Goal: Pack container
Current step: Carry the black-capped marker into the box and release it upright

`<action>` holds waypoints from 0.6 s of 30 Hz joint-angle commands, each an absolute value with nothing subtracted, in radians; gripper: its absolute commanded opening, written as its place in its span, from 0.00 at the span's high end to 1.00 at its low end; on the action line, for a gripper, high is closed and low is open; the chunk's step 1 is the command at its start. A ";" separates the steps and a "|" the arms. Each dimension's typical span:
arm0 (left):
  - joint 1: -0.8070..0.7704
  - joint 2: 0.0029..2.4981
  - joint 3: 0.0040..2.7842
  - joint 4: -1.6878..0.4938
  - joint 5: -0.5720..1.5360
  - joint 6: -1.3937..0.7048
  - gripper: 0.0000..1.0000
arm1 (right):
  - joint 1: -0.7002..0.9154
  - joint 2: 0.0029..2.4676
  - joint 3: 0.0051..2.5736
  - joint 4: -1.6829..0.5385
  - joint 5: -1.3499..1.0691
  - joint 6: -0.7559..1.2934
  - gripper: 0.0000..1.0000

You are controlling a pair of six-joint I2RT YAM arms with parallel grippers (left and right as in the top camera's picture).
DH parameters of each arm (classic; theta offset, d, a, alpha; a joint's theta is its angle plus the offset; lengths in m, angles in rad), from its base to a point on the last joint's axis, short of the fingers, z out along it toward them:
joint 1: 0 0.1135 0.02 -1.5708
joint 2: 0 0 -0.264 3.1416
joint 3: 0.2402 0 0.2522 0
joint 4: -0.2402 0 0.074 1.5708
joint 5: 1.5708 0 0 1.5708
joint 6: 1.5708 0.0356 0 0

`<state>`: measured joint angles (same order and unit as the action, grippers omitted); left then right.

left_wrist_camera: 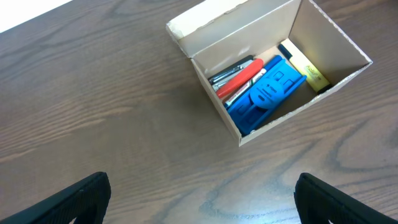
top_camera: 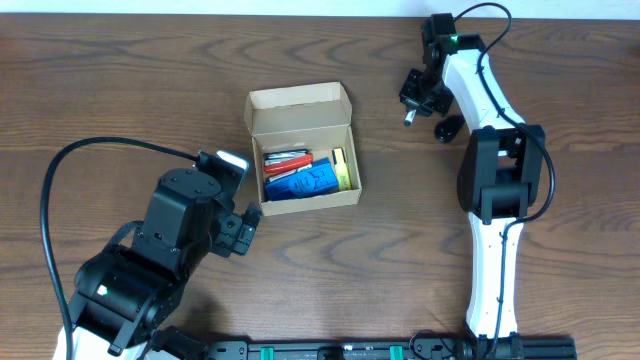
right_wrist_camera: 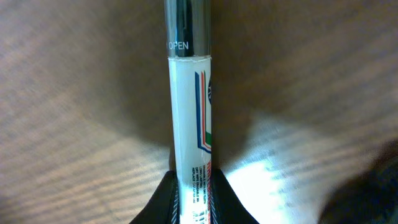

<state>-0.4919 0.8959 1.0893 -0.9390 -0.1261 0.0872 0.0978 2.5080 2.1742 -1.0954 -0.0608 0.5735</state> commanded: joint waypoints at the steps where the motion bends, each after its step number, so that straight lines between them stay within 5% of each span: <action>1: -0.491 0.896 1.102 -0.942 -0.118 0.105 0.05 | 0.113 2.428 2.205 -1.120 -0.064 0.513 0.99; 12: -0.491 0.896 1.102 -0.942 -0.118 0.105 0.05 | 0.259 2.142 2.206 -1.132 -0.065 0.142 0.99; 18: -0.491 0.896 1.102 -0.942 -0.118 0.105 0.05 | 0.371 2.086 2.206 -1.184 -0.088 -0.229 0.99</action>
<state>-0.4919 0.8959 1.0893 -0.9394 -0.1257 0.0872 0.3290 2.0823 2.2059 -1.1580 -0.0635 0.0433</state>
